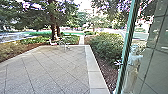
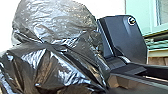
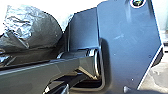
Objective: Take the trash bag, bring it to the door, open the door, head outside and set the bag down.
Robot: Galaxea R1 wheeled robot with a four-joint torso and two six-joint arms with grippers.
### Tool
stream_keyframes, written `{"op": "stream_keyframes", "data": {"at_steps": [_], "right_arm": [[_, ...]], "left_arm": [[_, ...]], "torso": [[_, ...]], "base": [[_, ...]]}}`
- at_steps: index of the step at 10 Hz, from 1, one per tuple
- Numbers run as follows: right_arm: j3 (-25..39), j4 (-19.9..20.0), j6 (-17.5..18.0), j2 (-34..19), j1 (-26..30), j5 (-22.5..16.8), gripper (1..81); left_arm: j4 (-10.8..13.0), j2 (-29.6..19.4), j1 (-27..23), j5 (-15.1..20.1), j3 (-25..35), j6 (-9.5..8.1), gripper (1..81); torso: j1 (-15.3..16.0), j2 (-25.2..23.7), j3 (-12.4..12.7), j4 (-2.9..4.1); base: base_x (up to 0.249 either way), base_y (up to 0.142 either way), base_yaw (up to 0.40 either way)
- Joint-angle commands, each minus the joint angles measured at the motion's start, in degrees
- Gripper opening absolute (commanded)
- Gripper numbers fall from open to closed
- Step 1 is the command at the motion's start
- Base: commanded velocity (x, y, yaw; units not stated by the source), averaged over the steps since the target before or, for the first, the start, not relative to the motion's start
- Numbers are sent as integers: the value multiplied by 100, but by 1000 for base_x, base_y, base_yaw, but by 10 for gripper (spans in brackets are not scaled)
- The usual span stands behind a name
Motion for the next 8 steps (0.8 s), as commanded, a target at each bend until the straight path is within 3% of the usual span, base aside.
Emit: {"op": "stream_keyframes", "data": {"at_steps": [1, 8], "right_arm": [[69, -35, -22, 66, 296, -328, 811], [69, -35, -57, 66, 296, -337, 811]], "left_arm": [[-21, -12, -309, 280, -6, 13, 10], [-21, -12, -309, 288, -6, 13, 10]], "torso": [[0, 0, 0, 0], [2, 0, 0, 0]], "base": [[117, 0, 0], [121, 0, 0]]}}
